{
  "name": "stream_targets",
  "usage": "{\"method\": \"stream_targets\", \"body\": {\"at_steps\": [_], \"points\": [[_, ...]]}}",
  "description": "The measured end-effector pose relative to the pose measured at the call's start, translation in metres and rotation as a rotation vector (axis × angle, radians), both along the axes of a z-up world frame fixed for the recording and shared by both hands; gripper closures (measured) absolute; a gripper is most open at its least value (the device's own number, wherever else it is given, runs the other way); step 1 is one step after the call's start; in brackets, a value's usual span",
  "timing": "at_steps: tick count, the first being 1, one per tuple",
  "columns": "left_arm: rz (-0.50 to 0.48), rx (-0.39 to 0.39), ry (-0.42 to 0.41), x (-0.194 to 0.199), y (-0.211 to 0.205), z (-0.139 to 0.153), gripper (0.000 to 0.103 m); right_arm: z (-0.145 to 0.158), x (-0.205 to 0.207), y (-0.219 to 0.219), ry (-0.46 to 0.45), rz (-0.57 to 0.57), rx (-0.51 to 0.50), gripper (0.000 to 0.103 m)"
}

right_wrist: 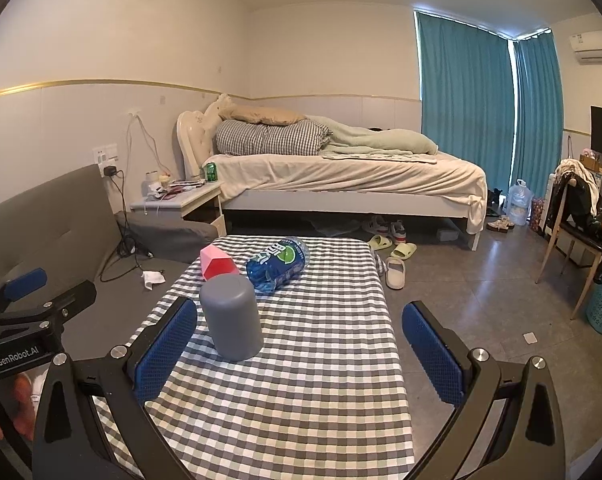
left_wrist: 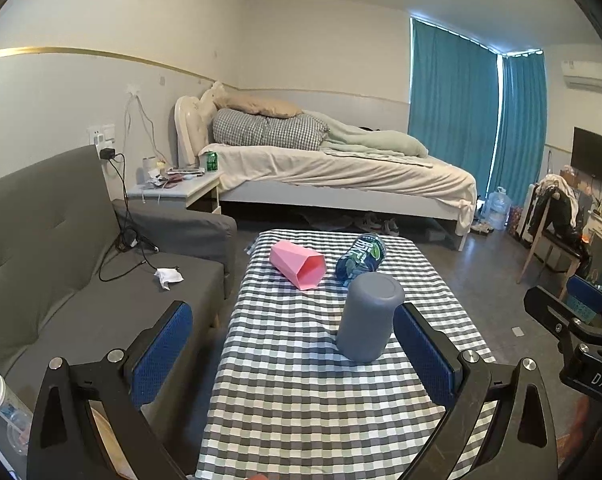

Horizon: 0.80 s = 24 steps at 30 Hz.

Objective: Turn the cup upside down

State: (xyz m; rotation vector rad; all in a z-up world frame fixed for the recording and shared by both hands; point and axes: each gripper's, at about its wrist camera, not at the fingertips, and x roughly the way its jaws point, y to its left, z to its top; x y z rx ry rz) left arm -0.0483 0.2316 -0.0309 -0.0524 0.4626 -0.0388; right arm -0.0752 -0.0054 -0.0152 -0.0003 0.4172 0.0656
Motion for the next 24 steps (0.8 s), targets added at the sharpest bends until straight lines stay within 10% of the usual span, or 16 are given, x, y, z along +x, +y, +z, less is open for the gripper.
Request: {"method": "stream_targets", "body": {"at_steps": [24], "points": [[-0.023,-0.007,-0.002,-0.004,-0.0022,-0.0001,0.0,-0.0002,0.001,0.0048,0.01,0.004,-0.011,0.0]]}}
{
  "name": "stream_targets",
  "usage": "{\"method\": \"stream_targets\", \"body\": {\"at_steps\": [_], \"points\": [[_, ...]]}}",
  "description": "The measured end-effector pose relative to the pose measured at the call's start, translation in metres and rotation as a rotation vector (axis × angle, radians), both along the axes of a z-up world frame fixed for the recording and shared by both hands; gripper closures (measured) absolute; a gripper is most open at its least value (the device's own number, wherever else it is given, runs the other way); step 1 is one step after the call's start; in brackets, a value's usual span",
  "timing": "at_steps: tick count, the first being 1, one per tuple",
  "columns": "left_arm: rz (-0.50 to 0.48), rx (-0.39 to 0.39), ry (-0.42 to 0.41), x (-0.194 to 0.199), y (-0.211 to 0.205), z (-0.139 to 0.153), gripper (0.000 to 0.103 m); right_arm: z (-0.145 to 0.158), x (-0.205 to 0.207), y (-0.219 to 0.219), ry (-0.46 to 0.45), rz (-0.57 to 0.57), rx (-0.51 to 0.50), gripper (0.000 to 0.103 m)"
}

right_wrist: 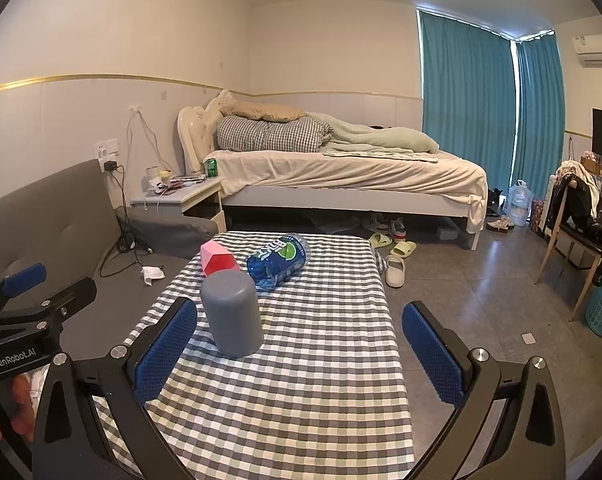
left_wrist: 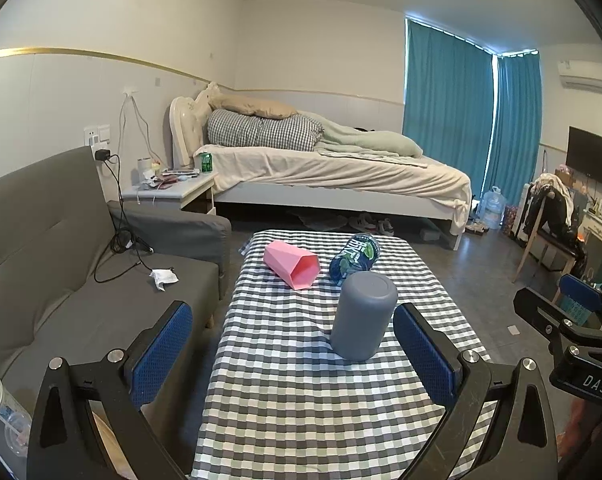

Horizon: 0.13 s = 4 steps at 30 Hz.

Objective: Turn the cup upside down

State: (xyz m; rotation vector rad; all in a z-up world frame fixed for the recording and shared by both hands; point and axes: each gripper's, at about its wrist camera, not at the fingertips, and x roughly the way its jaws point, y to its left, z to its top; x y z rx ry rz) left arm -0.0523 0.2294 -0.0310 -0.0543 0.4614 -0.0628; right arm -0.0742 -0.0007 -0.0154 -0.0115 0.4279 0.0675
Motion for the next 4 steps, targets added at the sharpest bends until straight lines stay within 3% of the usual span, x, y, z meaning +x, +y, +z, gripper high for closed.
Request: {"method": "stream_targets", "body": {"at_steps": [4], "points": [[-0.008,-0.007,0.0,0.0006,0.0004,0.0015,0.0,-0.0001,0.0001,-0.0018,0.001,-0.001,0.007,0.0]]}}
